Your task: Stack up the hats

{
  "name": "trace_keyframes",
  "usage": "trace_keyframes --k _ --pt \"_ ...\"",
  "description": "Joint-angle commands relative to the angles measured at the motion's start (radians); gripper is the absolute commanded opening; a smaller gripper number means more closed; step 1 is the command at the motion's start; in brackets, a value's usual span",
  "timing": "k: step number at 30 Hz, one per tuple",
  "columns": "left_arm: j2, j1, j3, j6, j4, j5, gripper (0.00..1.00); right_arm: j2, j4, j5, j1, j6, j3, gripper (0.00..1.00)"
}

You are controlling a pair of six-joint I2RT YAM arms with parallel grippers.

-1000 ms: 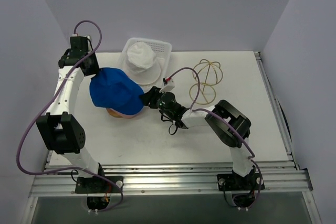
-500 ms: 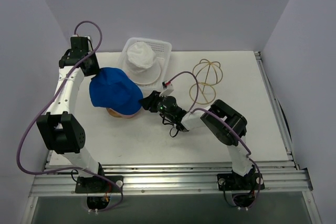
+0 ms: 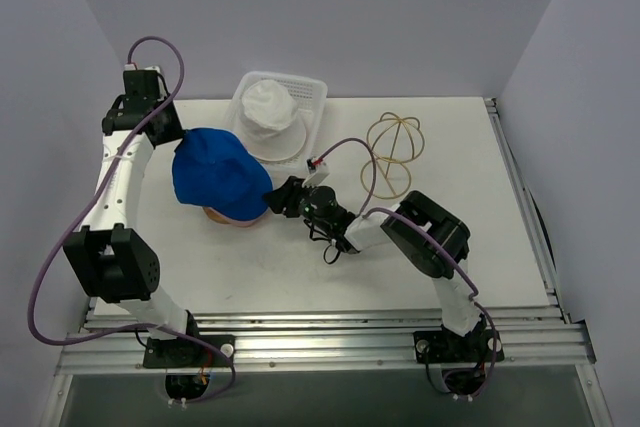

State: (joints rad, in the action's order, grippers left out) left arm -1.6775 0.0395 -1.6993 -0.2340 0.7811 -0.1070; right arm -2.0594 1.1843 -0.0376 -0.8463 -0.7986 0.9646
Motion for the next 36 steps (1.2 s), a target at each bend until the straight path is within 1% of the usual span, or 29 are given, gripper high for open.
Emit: trace_keyframes --k 1,7,10,16,17,19,20,23,27,28,31,34,36 --pt "0.061 0.013 -0.002 -0.016 -0.043 -0.007 0.31 0.021 0.028 -0.008 -0.016 0.042 0.014 0.41" --pt "0.033 0.017 -0.005 -0.016 -0.039 0.018 0.31 0.012 0.018 -0.024 -0.022 0.047 0.028 0.42" --pt "0.024 0.022 -0.002 -0.018 -0.042 0.033 0.27 0.008 0.011 -0.036 -0.023 0.059 0.039 0.42" --pt "0.013 0.030 -0.005 -0.022 -0.045 0.055 0.26 -0.002 -0.124 -0.021 -0.053 0.140 0.097 0.46" --pt "0.015 0.030 -0.003 -0.022 -0.045 0.055 0.26 -0.002 -0.170 0.008 -0.059 0.171 0.115 0.46" --pt "0.013 0.031 -0.003 -0.021 -0.045 0.061 0.26 0.001 -0.210 0.034 -0.080 0.200 0.129 0.47" --pt "0.010 0.033 -0.003 -0.018 -0.045 0.064 0.26 0.007 -0.231 0.074 -0.085 0.213 0.132 0.47" --pt "0.009 0.033 -0.003 -0.013 -0.045 0.078 0.25 0.036 -0.229 0.088 -0.088 0.228 0.117 0.48" --pt "0.007 0.033 -0.002 -0.004 -0.063 0.098 0.18 0.068 -0.245 0.077 -0.083 0.259 0.111 0.50" --pt "0.007 0.033 0.000 -0.004 -0.066 0.107 0.14 0.073 -0.249 0.076 -0.082 0.265 0.111 0.51" --pt "0.009 0.033 0.000 -0.001 -0.068 0.107 0.10 0.073 -0.255 0.067 -0.085 0.283 0.111 0.51" --pt "0.024 0.033 -0.005 -0.004 -0.056 0.107 0.10 0.077 -0.249 0.059 -0.089 0.286 0.102 0.51" --pt "0.044 0.033 0.001 -0.014 -0.068 0.107 0.15 0.081 -0.247 0.056 -0.091 0.288 0.098 0.51"
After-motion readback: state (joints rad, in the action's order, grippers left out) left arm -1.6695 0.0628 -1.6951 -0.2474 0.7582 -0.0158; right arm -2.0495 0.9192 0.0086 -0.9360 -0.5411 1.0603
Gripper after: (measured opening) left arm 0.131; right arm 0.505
